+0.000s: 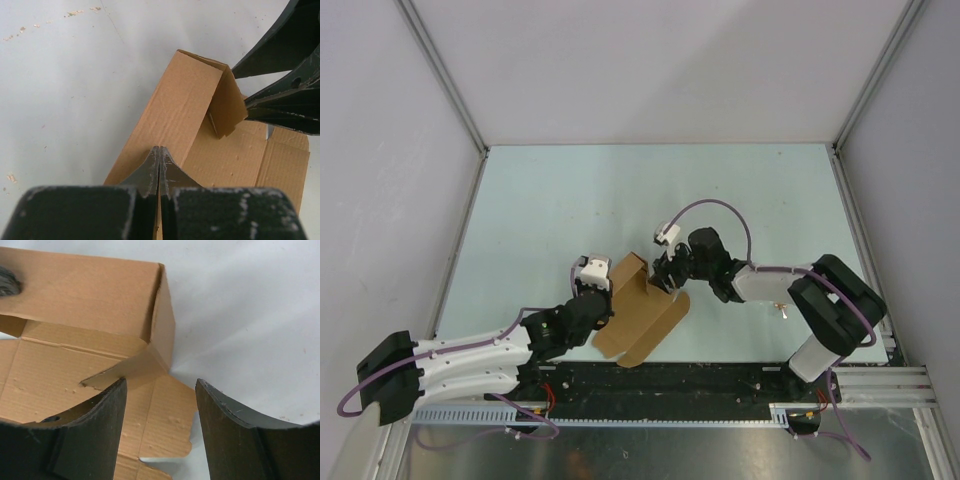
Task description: Fold the paper box
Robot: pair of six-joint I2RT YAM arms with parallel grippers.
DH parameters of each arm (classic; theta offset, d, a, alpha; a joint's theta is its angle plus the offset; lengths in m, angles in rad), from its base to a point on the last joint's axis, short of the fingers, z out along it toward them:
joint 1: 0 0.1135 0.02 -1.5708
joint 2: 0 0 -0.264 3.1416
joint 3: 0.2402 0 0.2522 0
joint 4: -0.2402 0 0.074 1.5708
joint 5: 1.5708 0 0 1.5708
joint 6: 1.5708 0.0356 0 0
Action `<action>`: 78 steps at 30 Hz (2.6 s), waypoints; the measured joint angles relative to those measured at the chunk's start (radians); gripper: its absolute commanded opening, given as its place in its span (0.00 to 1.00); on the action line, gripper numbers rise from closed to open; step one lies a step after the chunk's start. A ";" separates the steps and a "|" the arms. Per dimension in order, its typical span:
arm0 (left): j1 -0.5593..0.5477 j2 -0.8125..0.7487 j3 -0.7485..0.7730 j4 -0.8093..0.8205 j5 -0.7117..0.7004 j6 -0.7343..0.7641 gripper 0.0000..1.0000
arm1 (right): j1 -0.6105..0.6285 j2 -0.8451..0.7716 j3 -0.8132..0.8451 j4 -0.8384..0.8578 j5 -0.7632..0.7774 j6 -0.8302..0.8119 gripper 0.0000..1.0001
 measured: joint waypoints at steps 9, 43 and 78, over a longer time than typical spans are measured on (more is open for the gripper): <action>0.000 0.000 0.000 0.000 0.002 0.000 0.00 | 0.026 0.012 0.018 0.036 -0.026 -0.005 0.63; 0.001 0.006 0.011 -0.006 0.014 0.028 0.05 | 0.031 0.143 0.037 0.235 -0.081 0.024 0.55; 0.023 0.008 0.013 -0.006 0.040 0.034 0.04 | 0.043 0.317 0.037 0.617 -0.052 0.129 0.26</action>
